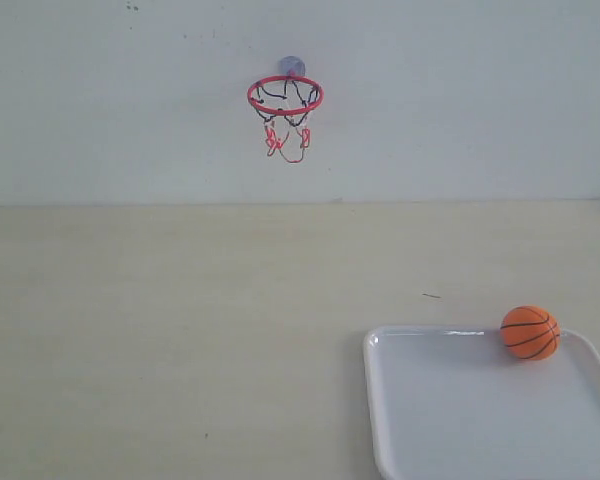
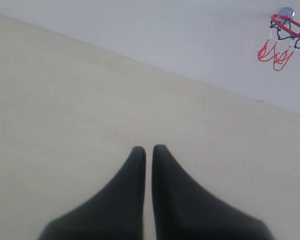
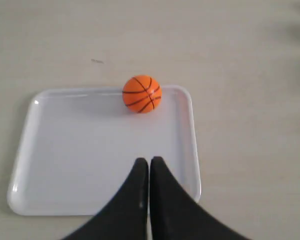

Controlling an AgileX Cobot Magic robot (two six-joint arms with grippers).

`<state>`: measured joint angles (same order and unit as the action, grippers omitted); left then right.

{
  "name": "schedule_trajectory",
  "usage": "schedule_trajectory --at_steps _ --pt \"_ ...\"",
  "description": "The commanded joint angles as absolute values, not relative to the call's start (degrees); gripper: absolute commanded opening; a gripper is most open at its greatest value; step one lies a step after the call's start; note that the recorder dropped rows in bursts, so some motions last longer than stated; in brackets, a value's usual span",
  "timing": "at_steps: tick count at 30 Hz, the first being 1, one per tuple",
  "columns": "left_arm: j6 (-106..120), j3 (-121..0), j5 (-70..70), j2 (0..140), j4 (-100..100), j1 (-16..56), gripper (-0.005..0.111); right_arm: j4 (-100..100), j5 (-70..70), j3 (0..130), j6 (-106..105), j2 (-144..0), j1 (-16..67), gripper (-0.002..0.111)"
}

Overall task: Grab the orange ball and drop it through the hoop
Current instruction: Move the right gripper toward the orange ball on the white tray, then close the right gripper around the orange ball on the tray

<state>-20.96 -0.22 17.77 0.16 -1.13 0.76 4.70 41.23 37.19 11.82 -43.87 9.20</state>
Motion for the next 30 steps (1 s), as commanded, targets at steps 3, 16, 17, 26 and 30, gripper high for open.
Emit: schedule_trajectory --at_steps 3,16,17,26,30 --pt "-20.9 0.0 17.6 0.0 -1.3 1.2 0.004 0.6 35.4 38.4 6.8 -58.6 9.2 0.001" --pt "-20.9 0.0 17.6 0.0 -1.3 1.2 0.004 -1.0 35.5 62.3 5.9 -100.3 9.2 0.073" --pt "-20.9 0.0 17.6 0.0 -1.3 1.2 0.004 -1.0 35.1 63.0 6.1 -101.7 9.2 0.073" --pt "-20.9 0.0 17.6 0.0 -1.3 1.2 0.004 -1.0 31.4 65.5 6.7 -109.2 9.2 0.073" --pt "-20.9 0.0 17.6 0.0 -1.3 1.2 0.004 -0.9 31.0 65.4 6.7 -110.5 9.2 0.073"
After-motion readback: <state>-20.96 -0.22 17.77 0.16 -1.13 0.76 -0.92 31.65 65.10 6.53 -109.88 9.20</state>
